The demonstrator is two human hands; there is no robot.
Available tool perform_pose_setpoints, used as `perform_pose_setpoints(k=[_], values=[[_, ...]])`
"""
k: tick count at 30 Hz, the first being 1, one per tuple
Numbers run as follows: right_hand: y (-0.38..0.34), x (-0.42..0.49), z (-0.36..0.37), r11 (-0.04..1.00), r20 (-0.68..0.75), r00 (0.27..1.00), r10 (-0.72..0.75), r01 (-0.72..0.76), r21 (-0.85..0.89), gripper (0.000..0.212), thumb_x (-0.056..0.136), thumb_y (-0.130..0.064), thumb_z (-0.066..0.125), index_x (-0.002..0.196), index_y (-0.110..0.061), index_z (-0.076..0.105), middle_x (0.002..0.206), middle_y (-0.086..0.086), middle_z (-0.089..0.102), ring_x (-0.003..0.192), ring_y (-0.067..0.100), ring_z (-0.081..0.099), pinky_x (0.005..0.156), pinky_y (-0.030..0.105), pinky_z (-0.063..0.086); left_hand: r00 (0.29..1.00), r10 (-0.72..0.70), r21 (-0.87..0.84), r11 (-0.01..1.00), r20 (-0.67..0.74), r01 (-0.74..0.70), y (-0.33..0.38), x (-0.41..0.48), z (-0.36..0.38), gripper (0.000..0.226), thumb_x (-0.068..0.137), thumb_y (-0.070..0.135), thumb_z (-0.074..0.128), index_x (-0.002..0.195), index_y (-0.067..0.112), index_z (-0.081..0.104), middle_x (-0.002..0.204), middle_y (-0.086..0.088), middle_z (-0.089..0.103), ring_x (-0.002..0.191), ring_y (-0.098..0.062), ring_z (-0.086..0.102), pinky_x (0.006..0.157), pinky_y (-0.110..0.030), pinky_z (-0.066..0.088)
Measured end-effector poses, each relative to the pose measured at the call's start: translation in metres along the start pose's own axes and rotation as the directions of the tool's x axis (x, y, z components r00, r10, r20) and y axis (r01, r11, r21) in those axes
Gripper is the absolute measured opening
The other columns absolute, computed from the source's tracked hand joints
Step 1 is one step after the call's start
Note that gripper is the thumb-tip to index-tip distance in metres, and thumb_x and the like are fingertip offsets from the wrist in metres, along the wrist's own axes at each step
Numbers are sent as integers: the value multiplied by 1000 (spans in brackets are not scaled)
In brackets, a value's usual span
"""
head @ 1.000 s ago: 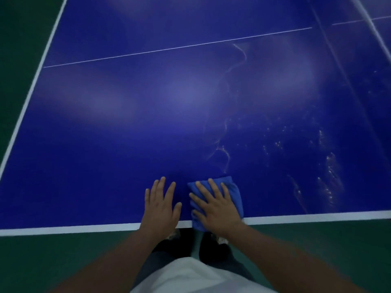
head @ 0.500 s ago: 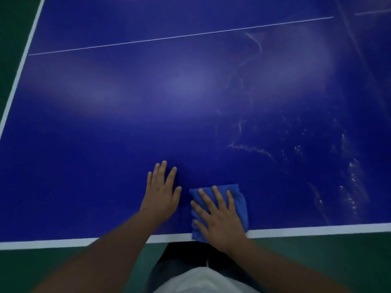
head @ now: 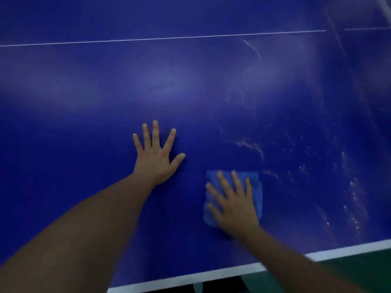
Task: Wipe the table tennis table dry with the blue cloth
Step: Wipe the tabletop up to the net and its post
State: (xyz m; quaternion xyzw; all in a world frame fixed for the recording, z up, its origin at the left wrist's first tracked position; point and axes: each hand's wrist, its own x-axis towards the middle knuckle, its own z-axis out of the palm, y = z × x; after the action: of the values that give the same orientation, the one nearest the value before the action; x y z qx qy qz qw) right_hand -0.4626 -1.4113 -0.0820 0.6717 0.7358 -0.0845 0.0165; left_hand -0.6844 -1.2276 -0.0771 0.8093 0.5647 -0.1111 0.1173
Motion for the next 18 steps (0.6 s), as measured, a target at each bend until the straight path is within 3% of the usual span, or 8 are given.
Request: perform_pose_setpoints(k=[2, 7, 9, 14, 16, 18], values=[[-38, -26, 8, 993, 31, 992, -121, 121, -4, 54, 95, -60, 46, 144, -39, 49, 160, -2, 35, 148, 38, 26, 114, 67, 15, 999, -13, -21, 1000, 49, 14, -2, 1, 3, 83, 88, 85, 7, 153, 41, -22, 158, -12, -37, 144, -40, -35, 113, -70, -13], [-56, 30, 5, 990, 54, 989, -140, 139, 20, 53, 100, -62, 39, 148, -41, 42, 163, -4, 29, 150, 35, 24, 115, 65, 14, 999, -8, -64, 998, 52, 12, -3, 1, 7, 77, 89, 81, -1, 153, 44, -22, 161, -12, -32, 145, -39, -34, 113, -72, -10], [-32, 79, -2, 997, 47, 996, -77, 76, 17, 55, 101, -61, 32, 151, -40, 38, 164, -3, 26, 151, 36, 22, 117, 64, 10, 999, -10, -60, 998, 45, 13, -3, 2, 7, 72, 91, 75, -2, 154, 43, -20, 162, -12, -30, 145, -39, -34, 114, -71, -10], [46, 161, -27, 939, 71, 940, 335, -339, 63, 64, 96, -66, 16, 154, -43, 30, 168, -8, 11, 154, 30, 4, 121, 59, 1, 996, -11, -70, 997, 86, 17, -2, 2, 3, 68, 96, 69, 5, 152, 43, -23, 160, -11, -35, 142, -38, -40, 114, -70, -13], [46, 141, -25, 940, 44, 941, 335, -337, 52, 62, 98, -64, 22, 154, -40, 35, 167, -6, 16, 154, 32, 8, 120, 61, 7, 995, -6, -73, 997, 95, 13, -2, 2, 1, 68, 96, 70, 4, 151, 43, -25, 159, -11, -36, 141, -38, -41, 113, -70, -14], [19, 97, -16, 971, 32, 970, 240, -240, 5, 58, 100, -61, 30, 152, -37, 40, 167, -2, 20, 153, 35, 14, 118, 64, 14, 994, -2, -64, 998, 105, 9, -2, 3, 1, 68, 95, 70, 1, 150, 42, -27, 158, -12, -37, 141, -39, -41, 113, -70, -14]])
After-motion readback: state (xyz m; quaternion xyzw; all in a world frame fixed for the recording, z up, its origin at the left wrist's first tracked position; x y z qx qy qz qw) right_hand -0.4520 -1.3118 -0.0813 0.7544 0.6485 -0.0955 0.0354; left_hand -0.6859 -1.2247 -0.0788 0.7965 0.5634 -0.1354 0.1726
